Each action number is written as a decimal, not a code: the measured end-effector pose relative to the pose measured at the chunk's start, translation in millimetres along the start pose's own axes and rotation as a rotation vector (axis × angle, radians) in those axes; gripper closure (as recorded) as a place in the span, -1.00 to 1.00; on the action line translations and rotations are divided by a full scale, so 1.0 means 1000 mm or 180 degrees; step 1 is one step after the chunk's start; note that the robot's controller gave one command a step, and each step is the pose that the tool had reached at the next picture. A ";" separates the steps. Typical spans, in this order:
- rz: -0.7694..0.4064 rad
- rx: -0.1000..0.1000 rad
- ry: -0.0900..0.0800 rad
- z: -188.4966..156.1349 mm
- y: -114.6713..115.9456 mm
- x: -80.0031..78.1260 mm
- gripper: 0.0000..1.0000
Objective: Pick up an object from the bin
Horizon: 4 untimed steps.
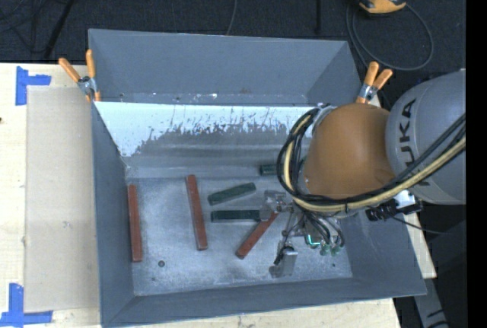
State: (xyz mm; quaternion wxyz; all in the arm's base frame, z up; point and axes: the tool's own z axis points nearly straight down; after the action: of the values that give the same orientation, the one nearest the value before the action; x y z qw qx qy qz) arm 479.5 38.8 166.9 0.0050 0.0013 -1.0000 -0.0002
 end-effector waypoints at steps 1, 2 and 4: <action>0.0004 -0.0001 -0.0024 -0.003 0.000 -0.002 -1.00; -0.0015 -0.0002 -0.0059 0.032 -0.003 -0.052 -1.00; 0.0503 -0.0008 -0.0059 0.093 0.018 -0.135 1.00</action>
Offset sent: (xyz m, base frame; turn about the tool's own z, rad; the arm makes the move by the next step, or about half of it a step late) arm 0.1174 -0.0082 -0.0936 -0.0138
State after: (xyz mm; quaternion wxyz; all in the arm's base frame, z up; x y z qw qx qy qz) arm 613.6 57.7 72.4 -0.0043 -0.0777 -0.9970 -0.0010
